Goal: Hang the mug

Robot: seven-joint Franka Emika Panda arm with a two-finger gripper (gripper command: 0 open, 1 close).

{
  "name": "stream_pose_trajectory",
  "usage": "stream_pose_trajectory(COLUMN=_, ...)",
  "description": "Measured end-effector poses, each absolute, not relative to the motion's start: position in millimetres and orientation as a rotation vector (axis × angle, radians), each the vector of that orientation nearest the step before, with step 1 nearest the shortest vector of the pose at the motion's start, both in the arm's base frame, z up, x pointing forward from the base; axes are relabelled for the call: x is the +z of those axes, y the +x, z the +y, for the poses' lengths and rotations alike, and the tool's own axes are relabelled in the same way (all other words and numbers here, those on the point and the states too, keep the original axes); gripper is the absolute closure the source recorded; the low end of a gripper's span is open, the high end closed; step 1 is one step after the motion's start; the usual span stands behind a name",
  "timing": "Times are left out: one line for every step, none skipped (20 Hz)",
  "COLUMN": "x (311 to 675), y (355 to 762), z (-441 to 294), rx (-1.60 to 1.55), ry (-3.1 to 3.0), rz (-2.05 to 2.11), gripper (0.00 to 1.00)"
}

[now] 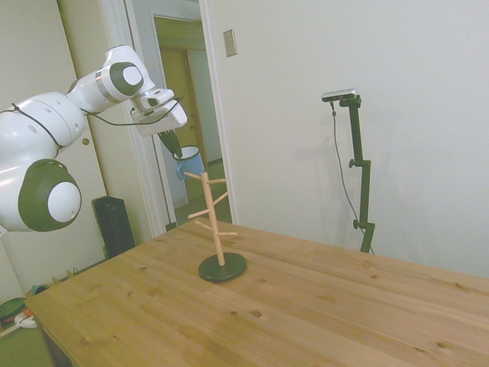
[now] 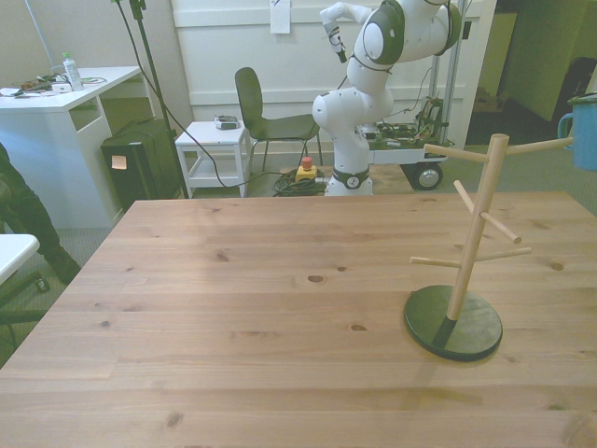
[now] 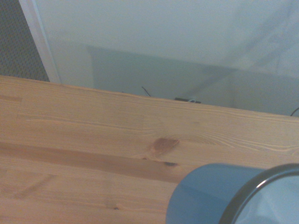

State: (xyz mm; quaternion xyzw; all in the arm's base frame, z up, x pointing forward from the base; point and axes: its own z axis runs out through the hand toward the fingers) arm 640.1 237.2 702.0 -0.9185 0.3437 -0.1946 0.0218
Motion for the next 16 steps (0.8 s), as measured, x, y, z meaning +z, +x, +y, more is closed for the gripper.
stream_pose_trajectory(x=702, y=640, z=236, rx=-0.603, ry=-2.846, rz=1.066, gripper=1.00)
stream_pose_trajectory(x=702, y=641, z=234, rx=-0.603, ry=-2.845, rz=1.068, gripper=1.00)
stream_pose_trajectory(x=703, y=642, z=232, rx=-0.603, ry=-2.844, rz=1.071, gripper=1.00)
stream_pose_trajectory(x=703, y=642, z=229, rx=-0.603, ry=-2.842, rz=1.075, gripper=1.00)
stream_pose_trajectory(x=704, y=643, z=226, rx=-0.603, ry=-2.841, rz=1.077, gripper=1.00)
stream_pose_trajectory(x=704, y=644, z=223, rx=-0.602, ry=-2.839, rz=1.081, gripper=1.00)
stream_pose_trajectory(x=705, y=645, z=220, rx=-0.601, ry=-2.837, rz=1.085, gripper=1.00)
stream_pose_trajectory(x=705, y=645, z=218, rx=-0.601, ry=-2.835, rz=1.089, gripper=1.00)
stream_pose_trajectory(x=706, y=646, z=214, rx=-0.601, ry=-2.833, rz=1.095, gripper=1.00)
stream_pose_trajectory(x=707, y=647, z=210, rx=-0.602, ry=-2.830, rz=1.099, gripper=1.00)
stream_pose_trajectory(x=708, y=648, z=205, rx=-0.600, ry=-2.826, rz=1.104, gripper=1.00)
stream_pose_trajectory(x=709, y=648, z=201, rx=-0.597, ry=-2.822, rz=1.108, gripper=1.00)
stream_pose_trajectory(x=710, y=649, z=197, rx=-0.593, ry=-2.817, rz=1.114, gripper=1.00)
stream_pose_trajectory(x=711, y=650, z=192, rx=-0.588, ry=-2.812, rz=1.120, gripper=1.00)
stream_pose_trajectory(x=711, y=650, z=188, rx=-0.584, ry=-2.808, rz=1.125, gripper=1.00)
stream_pose_trajectory(x=712, y=651, z=184, rx=-0.581, ry=-2.805, rz=1.130, gripper=1.00)
